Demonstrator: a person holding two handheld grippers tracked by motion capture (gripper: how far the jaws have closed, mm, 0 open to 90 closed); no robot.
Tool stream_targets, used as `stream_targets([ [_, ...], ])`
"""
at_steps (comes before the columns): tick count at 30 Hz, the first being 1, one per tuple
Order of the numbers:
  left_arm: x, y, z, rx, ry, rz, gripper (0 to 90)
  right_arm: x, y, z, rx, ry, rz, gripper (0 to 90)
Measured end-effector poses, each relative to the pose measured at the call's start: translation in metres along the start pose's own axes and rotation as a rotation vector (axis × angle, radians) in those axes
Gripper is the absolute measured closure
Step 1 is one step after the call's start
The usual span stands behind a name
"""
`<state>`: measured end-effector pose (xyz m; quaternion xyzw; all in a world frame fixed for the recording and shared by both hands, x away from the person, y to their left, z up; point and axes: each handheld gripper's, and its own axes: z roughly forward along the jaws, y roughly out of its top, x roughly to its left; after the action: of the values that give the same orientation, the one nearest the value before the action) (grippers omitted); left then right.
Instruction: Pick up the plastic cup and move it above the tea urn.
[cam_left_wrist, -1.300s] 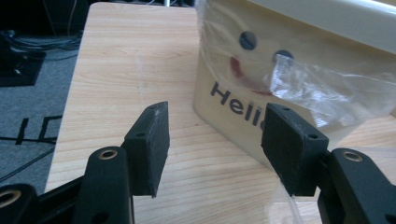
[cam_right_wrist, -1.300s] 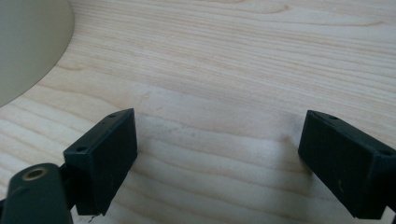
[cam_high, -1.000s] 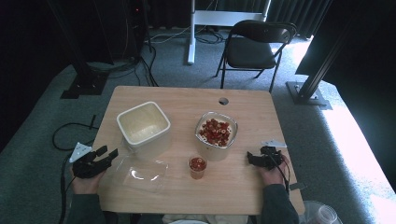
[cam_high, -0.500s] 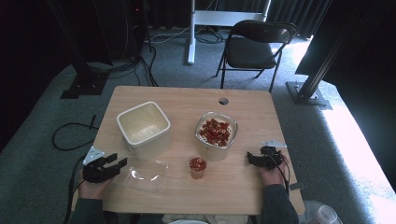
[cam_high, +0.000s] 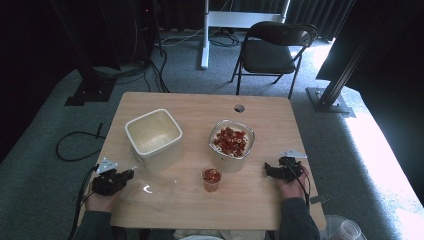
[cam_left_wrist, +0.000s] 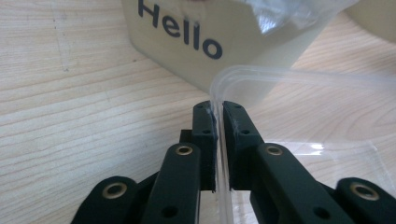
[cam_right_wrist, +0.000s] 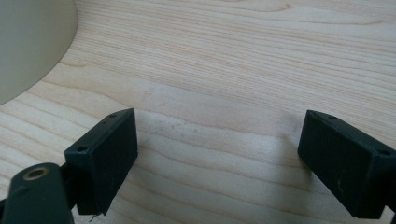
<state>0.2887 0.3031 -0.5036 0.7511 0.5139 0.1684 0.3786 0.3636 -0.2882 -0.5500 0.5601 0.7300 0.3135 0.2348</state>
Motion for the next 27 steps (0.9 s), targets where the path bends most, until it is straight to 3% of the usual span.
stream_targets([
  [2,0.001,0.0,-0.002,-0.012,-0.001,-0.008,86.0,0.0,0.0,0.0,0.0,0.0,0.0,11.4],
  [3,0.001,0.002,-0.008,-0.029,-0.022,-0.018,86.6,0.0,0.0,0.0,0.0,0.0,0.0,11.4],
  [7,0.0,0.006,-0.022,-0.06,-0.037,-0.003,87.2,0.0,0.0,0.0,0.0,-0.001,0.001,11.4],
  [13,-0.003,0.014,-0.046,-0.089,-0.019,0.034,87.2,0.0,0.0,0.0,0.0,-0.002,0.002,11.4],
  [19,0.005,0.023,-0.073,-0.151,0.002,0.012,87.2,0.0,0.0,0.0,0.0,-0.002,0.002,11.4],
  [27,0.017,0.045,-0.106,-0.232,0.021,0.02,87.2,0.0,0.0,0.0,0.0,-0.002,0.002,11.3],
])
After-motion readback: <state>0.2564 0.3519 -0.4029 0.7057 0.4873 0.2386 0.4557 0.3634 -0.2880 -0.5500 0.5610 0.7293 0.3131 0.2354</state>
